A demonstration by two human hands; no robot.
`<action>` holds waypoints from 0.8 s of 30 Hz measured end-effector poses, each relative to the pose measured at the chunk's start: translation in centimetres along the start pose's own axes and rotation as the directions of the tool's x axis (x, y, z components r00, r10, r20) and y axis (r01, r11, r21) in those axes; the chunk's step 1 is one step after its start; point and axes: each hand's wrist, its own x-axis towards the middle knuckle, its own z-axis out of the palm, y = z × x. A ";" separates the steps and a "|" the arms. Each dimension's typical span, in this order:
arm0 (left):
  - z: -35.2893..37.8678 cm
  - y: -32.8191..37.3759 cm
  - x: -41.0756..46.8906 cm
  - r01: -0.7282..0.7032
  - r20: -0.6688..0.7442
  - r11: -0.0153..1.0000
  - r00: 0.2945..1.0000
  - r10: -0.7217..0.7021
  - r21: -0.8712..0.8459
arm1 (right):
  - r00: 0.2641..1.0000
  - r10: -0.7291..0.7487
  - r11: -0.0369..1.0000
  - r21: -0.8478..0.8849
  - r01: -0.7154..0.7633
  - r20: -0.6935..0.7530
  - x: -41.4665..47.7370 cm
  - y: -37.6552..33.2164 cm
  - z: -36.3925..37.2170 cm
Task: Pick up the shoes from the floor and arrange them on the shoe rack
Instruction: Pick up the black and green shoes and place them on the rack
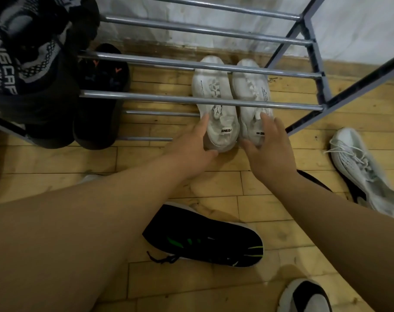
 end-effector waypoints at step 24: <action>-17.2 -8.9 -24.9 0.149 0.385 0.933 0.881 -0.276 0.328 | 0.653 -0.175 0.952 -0.044 0.304 0.736 -15.8 -7.4 0.9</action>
